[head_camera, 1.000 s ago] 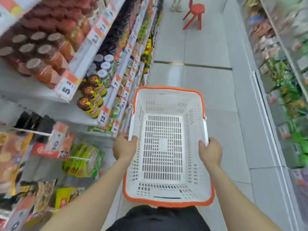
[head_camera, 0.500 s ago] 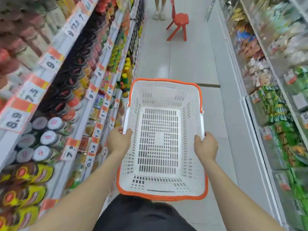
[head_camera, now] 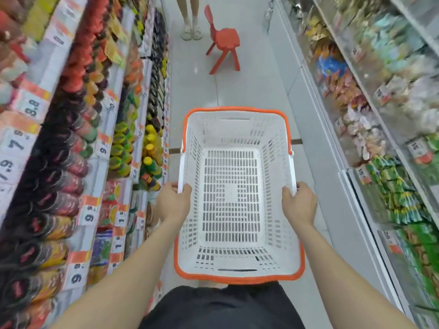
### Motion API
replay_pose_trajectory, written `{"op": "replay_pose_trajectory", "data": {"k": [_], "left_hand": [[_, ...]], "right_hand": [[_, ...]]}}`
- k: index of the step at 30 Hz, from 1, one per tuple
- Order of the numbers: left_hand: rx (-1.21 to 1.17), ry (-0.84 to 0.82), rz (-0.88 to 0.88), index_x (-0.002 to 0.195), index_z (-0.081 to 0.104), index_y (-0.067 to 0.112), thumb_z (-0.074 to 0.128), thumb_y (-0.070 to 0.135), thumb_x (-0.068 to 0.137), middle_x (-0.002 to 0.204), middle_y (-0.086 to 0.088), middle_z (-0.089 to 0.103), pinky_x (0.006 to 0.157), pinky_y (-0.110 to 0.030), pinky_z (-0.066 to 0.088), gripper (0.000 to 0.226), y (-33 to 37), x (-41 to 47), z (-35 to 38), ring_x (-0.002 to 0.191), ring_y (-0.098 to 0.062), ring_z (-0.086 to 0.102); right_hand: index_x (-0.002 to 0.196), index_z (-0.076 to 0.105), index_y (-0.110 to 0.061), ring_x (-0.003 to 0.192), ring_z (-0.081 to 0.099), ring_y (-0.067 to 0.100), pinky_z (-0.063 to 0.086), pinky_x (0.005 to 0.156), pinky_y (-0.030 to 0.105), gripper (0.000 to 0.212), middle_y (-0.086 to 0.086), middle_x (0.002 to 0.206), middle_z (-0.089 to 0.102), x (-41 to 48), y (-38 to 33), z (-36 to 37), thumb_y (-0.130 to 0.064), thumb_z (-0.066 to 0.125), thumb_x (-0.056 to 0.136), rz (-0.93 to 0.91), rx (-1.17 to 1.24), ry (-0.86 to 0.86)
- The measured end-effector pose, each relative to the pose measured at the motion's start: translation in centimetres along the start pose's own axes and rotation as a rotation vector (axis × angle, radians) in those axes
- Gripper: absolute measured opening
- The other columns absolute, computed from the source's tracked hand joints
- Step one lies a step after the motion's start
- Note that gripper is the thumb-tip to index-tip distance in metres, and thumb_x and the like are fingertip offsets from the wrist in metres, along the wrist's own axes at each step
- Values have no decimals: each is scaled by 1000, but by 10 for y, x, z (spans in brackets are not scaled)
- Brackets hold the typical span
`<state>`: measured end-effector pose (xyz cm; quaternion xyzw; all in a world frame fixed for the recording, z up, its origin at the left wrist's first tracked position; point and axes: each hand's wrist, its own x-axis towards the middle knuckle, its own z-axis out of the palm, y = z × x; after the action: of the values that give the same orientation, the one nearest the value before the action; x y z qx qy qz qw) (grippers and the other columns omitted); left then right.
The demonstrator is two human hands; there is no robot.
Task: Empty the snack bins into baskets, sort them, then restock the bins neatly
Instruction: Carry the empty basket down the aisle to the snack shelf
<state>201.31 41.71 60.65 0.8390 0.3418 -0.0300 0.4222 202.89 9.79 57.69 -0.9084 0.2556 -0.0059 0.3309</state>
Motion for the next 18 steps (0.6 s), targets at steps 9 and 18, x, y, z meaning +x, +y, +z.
{"op": "replay_pose_trajectory", "data": {"k": [9, 18], "left_hand": [[55, -8, 56, 100, 62, 22, 65, 39, 97, 84, 8, 64, 56, -28, 38, 17, 185, 174, 117, 71, -8, 56], [7, -14, 77, 94, 64, 19, 66, 39, 96, 80, 6, 64, 58, -29, 38, 21, 367, 380, 205, 76, -17, 61]], "right_hand": [[100, 64, -3, 75, 56, 24, 29, 50, 20, 19, 7, 89, 66, 247, -74, 9, -22, 64, 100, 33, 27, 22], [102, 63, -4, 77, 61, 28, 42, 62, 32, 20, 5, 87, 64, 507, -195, 35, -24, 64, 101, 12, 12, 21]]}}
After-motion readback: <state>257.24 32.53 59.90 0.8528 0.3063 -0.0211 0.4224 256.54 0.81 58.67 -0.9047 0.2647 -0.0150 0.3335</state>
